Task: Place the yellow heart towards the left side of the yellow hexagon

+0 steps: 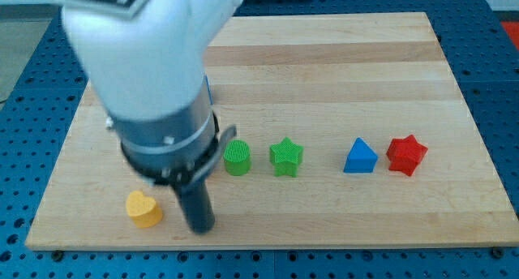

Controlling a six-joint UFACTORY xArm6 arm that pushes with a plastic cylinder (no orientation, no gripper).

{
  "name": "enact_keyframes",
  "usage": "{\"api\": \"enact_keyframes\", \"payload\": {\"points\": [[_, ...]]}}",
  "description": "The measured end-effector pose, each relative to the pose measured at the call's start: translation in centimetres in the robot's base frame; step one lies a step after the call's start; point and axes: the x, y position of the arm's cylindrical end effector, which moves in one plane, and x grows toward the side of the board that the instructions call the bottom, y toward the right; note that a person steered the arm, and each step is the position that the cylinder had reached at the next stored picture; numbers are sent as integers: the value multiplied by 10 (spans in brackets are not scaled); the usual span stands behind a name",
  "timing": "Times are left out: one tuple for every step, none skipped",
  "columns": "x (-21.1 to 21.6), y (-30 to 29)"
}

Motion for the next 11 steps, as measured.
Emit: {"api": "enact_keyframes", "payload": {"points": [[2, -10], [1, -28], [1, -35], [-1, -52], [-29, -80], [-48, -88], [-48, -91], [-51, -110], [-62, -120], [-68, -134], [-69, -147]]}}
